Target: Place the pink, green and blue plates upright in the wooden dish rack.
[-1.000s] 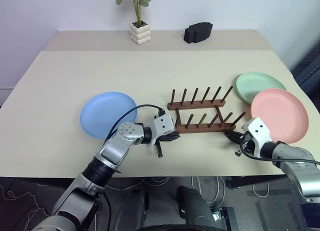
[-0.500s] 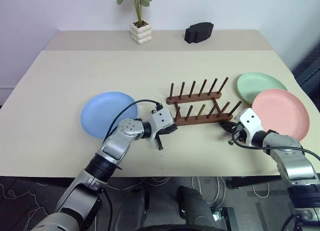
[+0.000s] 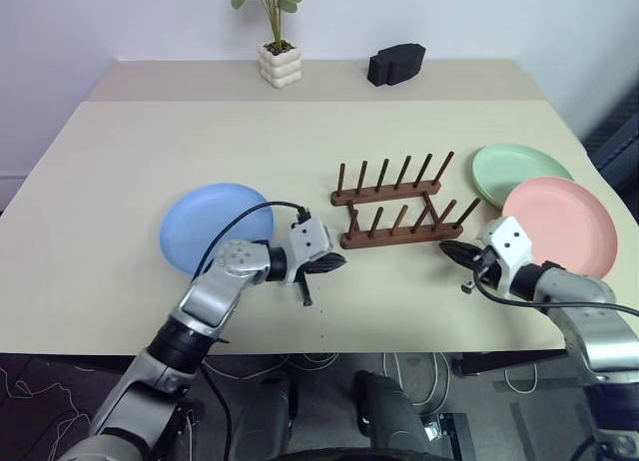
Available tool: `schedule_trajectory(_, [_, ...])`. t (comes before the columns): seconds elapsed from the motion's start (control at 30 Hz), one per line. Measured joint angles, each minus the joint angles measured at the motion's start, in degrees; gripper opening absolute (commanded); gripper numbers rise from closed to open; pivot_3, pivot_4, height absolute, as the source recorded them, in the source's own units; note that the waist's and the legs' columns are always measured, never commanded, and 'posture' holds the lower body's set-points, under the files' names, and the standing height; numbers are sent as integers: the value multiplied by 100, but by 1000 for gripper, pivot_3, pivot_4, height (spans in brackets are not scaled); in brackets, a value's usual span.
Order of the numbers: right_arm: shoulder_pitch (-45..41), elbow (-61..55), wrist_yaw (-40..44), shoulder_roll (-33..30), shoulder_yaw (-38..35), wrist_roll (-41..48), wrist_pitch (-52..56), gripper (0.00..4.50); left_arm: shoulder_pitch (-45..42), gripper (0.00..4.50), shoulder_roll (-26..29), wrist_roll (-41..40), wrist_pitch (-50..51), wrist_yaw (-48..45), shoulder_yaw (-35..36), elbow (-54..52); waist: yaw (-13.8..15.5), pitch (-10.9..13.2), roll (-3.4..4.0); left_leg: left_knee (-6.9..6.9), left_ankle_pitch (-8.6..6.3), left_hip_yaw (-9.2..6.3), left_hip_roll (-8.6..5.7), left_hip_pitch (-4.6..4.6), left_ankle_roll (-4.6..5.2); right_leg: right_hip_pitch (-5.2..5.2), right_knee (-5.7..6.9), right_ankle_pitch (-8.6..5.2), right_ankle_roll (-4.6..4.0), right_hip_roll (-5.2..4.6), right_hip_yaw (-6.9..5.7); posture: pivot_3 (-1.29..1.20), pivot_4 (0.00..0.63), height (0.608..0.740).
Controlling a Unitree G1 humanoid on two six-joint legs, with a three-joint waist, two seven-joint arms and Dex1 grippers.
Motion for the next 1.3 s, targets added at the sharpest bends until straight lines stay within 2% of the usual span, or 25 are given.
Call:
schedule_trajectory(0.17, [1036,-1218,76,-68,-574,582,702,0,347,55,682,-593,409,-301,666,-613,-1,0,0,-3,-1,-2,7,-1,1,-2,0,-3,0,1,-2,0,150,736])
schedule_trajectory(0.27, [1330,-1581,-40,-64,-852,761,1009,0,428,55,993,-783,597,-347,1005,-704,-11,0,0,1,-1,1,8,2,1,0,-2,-5,3,-1,0,0,150,736])
schedule_trajectory(0.3, [1366,-1662,-100,-62,-897,777,1059,245,468,18,1043,-819,637,-371,1031,-755,-10,0,0,1,-1,3,8,2,1,0,-3,-6,5,-1,0,0,150,736])
schedule_trajectory(0.37, [1538,-1890,-194,-49,-1047,819,1182,813,641,0,1200,-933,711,-436,1080,-891,-8,0,0,-2,-2,2,8,0,0,-1,-4,-6,2,0,-2,0,150,736])
schedule_trajectory(0.47, [1727,-2104,-338,-44,-1402,951,1424,2405,772,0,1445,-1081,860,-532,1212,-1015,7,1,0,-2,-2,2,8,-5,1,-5,-5,-5,0,-1,-2,0,150,736])
schedule_trajectory(0.6, [1718,-2207,-578,-82,-1840,981,1633,4463,770,0,1469,-1312,896,-660,1206,-1246,6,0,-2,0,-2,4,7,-4,1,-2,-10,-6,2,-4,-2,0,150,736])
schedule_trajectory(0.77, [1689,-1902,-910,-122,-1932,636,1691,4463,748,0,1468,-1376,755,-912,1039,-1260,0,0,-1,-1,-2,6,7,-4,1,-3,-11,-5,0,-2,-2,0,150,736])
schedule_trajectory(0.93, [1522,-1391,-1114,-121,-1597,260,1676,4463,573,0,1338,-1376,383,-1134,867,-1122,-1,0,-1,-1,-2,8,7,-4,1,-4,-11,-5,-1,-2,-1,0,150,736])
schedule_trajectory(1.23, [719,-53,-1411,-79,-929,-337,1159,4463,349,0,1094,-1367,35,-1336,650,-882,-9,1,0,-2,-2,10,4,-4,1,-4,-10,-3,-3,0,0,0,150,736])
schedule_trajectory(1.3, [644,114,-1440,-80,-890,-403,1073,3934,349,0,1085,-1368,33,-1346,649,-879,-10,1,1,-1,-2,10,3,-3,1,-4,-9,-3,-2,0,0,0,150,736])
